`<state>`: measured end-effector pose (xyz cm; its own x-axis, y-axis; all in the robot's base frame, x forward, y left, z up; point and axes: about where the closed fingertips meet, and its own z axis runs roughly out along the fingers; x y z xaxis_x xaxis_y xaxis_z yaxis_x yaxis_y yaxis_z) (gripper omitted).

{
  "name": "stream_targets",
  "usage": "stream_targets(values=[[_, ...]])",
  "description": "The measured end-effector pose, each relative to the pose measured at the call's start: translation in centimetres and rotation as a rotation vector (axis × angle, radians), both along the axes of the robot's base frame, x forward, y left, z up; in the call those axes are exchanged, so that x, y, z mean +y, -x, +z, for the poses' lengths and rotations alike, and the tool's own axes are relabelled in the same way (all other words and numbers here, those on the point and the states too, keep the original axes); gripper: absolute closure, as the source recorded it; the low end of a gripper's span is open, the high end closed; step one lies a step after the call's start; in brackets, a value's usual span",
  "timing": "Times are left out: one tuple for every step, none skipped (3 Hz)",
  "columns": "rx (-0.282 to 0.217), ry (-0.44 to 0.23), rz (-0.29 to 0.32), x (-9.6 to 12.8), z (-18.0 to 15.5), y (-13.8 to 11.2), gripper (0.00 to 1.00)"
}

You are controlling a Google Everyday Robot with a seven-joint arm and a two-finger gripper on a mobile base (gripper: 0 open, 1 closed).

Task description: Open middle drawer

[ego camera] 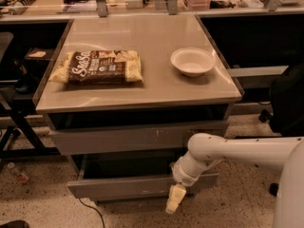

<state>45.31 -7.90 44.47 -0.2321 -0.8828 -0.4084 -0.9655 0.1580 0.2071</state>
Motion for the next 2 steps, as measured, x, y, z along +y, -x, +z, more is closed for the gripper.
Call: stream_targets(values=[[0.021, 0.026, 0.005, 0.2, -1.7, 0.0, 0.0], [0.072, 0.077, 0.013, -0.7, -3.4, 2.0, 0.0]])
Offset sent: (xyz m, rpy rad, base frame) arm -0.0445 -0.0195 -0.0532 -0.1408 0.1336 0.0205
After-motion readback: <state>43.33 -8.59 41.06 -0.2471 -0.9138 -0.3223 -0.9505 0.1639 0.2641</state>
